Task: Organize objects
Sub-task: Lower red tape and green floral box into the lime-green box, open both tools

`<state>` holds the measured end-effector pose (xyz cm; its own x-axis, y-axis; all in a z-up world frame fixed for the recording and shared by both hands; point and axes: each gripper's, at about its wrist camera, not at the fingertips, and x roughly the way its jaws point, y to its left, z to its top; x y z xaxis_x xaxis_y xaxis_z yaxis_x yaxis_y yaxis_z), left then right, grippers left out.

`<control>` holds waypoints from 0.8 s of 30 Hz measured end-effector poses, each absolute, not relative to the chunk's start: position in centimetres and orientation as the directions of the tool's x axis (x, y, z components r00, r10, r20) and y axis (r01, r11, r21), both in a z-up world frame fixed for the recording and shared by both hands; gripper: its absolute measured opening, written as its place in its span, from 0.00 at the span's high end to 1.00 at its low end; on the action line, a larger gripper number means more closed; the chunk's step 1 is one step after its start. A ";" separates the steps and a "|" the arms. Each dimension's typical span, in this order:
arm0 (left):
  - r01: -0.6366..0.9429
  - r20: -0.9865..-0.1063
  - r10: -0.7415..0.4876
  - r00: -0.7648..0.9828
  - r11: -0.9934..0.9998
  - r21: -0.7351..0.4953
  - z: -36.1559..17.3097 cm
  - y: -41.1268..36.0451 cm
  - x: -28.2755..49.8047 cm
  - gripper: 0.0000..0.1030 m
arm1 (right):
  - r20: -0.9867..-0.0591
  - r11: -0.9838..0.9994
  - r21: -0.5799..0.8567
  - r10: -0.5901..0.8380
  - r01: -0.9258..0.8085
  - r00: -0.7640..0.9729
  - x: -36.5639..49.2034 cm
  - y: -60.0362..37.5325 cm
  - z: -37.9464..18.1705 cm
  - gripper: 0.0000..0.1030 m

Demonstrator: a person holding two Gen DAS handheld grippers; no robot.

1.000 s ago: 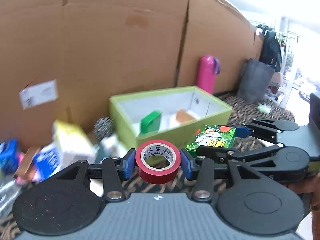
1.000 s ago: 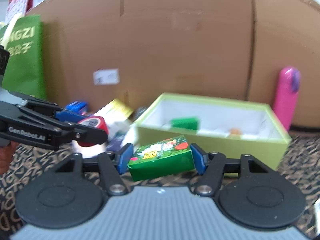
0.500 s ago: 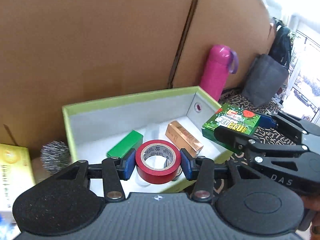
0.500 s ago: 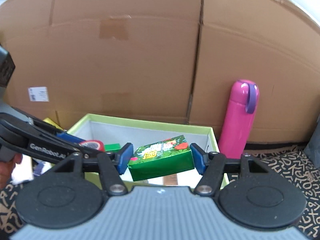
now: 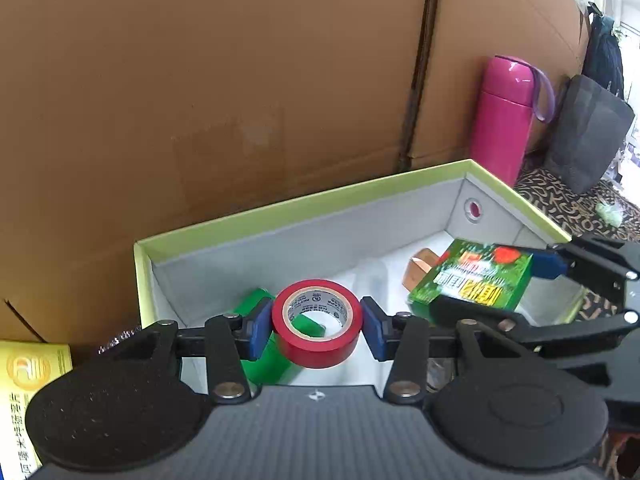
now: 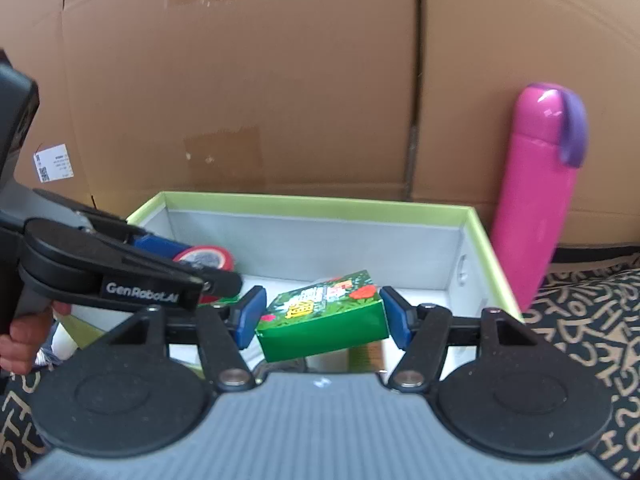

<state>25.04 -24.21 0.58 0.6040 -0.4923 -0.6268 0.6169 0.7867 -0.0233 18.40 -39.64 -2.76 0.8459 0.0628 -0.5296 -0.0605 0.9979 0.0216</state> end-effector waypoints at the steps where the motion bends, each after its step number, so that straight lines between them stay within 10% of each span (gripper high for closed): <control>1: 0.615 -0.629 -0.487 0.606 0.788 -0.017 0.6 -24.2 25.1 0.51 | -0.532 0.998 0.033 0.067 -0.059 0.844 18.6 -39.8 -2.9 0.40; 6: 0.624 -0.618 -0.538 0.573 0.775 -0.096 0.9 -23.9 25.6 0.45 | -0.548 0.997 0.056 0.075 -0.053 0.833 18.9 -40.7 -3.8 0.35; 11: 0.639 -0.578 -0.581 0.573 0.759 -0.129 1.7 -23.5 24.0 0.16 | -0.505 0.998 -0.018 0.048 -0.066 0.862 16.6 -40.5 -2.6 0.00; 24: 0.636 -0.321 -0.678 0.661 0.733 -0.239 5.2 -16.3 13.4 0.00 | -0.377 0.994 -0.018 0.090 -0.104 0.922 7.4 -37.5 1.2 0.00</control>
